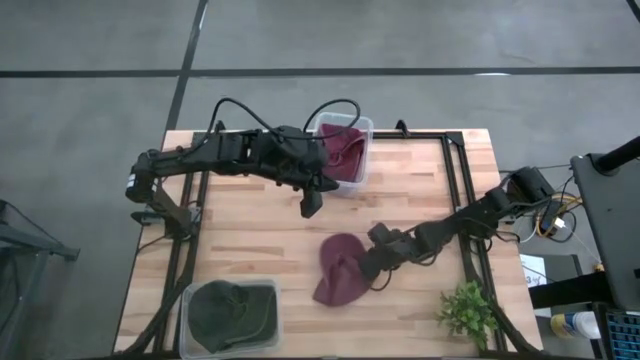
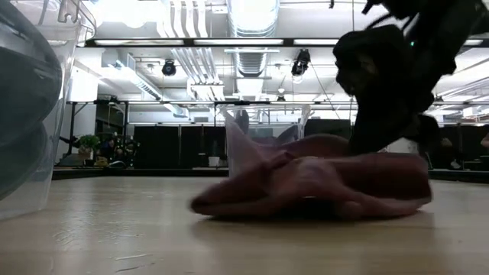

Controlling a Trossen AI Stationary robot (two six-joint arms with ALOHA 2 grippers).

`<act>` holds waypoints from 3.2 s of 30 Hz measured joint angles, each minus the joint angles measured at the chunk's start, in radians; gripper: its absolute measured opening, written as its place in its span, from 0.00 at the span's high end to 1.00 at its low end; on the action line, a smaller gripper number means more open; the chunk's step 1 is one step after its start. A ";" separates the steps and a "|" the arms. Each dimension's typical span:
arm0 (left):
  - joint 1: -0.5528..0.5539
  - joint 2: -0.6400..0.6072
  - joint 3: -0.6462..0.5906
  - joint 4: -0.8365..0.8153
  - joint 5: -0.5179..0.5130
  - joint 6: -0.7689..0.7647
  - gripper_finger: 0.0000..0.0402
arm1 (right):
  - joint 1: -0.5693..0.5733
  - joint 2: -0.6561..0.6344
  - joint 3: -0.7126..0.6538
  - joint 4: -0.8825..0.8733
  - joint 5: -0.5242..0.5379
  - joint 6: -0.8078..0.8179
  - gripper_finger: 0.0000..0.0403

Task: Pick & Place hat
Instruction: Put the red cap into the top transparent bin

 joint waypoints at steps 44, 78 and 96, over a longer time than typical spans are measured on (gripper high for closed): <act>-0.053 0.092 -0.002 -0.157 -0.027 -0.103 0.63 | -0.005 -0.037 0.806 -0.889 0.347 -0.704 0.97; 0.004 -0.012 -0.002 0.083 -0.385 -0.090 0.99 | 0.059 -0.050 0.794 -1.059 0.481 -0.605 0.60; 0.017 -0.019 -0.002 0.174 -0.400 -0.185 0.99 | 0.168 0.041 0.790 -0.817 0.974 -1.169 0.70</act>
